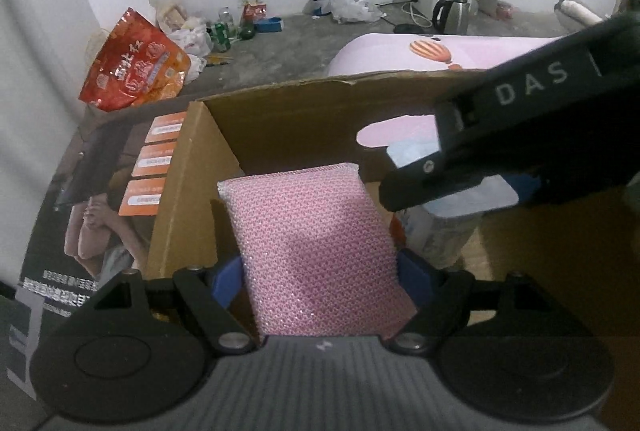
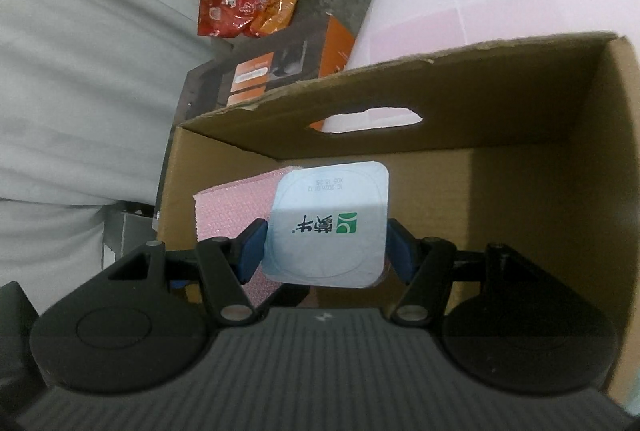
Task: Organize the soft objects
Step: 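Lift the sponge with the left tool while the right tool carries the cup to the box, then open the left tool to drop the sponge while the right tool releases the cup in the box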
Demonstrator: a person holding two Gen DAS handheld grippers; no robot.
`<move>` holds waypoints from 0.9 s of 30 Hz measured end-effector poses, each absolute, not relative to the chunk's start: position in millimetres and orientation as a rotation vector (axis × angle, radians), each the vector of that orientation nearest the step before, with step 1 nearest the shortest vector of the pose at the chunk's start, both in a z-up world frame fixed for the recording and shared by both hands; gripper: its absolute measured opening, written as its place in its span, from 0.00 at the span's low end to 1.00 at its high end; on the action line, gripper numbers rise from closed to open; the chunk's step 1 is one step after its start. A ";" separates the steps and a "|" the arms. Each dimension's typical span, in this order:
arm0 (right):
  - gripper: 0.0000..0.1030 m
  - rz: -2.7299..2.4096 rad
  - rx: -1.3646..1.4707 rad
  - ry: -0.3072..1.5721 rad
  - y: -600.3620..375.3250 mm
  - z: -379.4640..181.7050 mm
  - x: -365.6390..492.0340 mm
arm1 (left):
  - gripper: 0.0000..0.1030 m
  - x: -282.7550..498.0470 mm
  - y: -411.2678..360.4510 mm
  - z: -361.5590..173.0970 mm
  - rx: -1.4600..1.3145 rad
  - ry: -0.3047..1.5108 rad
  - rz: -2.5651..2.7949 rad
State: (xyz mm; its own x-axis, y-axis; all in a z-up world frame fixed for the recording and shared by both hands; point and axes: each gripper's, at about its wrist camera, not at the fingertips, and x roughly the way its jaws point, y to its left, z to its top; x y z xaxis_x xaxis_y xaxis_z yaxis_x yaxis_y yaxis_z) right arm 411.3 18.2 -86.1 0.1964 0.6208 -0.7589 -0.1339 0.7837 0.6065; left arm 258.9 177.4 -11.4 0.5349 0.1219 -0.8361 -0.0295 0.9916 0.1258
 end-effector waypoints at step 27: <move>0.62 0.543 0.482 1.268 22.6 -107.0 416.7 | 0.88 263.5 177.0 -8.8 0.137 1.002 0.157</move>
State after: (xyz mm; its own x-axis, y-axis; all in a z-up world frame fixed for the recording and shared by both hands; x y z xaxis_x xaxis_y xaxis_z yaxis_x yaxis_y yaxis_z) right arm 416.7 22.6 -107.0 0.2064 0.6241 -0.7536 -0.1144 0.7803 0.6149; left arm 263.5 177.0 -8.8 0.5294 0.1940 -0.8259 -0.0682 0.9801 0.1865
